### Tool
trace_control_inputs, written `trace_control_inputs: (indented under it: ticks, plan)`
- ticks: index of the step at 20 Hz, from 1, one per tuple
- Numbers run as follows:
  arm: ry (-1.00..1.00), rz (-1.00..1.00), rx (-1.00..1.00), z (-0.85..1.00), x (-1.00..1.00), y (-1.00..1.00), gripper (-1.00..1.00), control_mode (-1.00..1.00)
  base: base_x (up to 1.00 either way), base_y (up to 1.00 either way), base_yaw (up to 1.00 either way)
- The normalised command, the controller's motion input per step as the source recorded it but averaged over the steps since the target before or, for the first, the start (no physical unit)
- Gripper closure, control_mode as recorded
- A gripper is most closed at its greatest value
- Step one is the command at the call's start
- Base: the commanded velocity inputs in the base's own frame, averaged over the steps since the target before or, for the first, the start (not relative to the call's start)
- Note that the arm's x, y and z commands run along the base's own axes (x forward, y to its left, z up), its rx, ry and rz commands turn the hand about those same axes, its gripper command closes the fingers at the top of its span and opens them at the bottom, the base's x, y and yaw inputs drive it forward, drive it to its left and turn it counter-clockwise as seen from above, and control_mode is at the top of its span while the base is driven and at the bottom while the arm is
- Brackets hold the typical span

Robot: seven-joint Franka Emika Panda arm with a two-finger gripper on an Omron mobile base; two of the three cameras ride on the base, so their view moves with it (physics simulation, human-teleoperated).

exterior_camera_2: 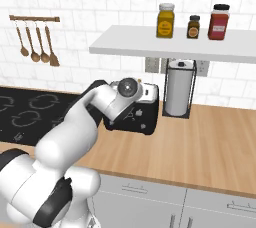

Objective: Start the toaster. Once the lever pops up, take the bread to the plate on the dining counter.

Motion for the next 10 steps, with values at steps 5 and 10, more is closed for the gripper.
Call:
trace_control_inputs:
  ticks: [5,10]
  plan:
    - [0.0,0.0,0.0,0.0,0.21,0.0,-1.0,-1.0,0.0,0.0,0.0]
    - [0.03,0.0,0.0,0.0,0.16,0.01,-1.0,-1.0,0.0,0.0,0.0]
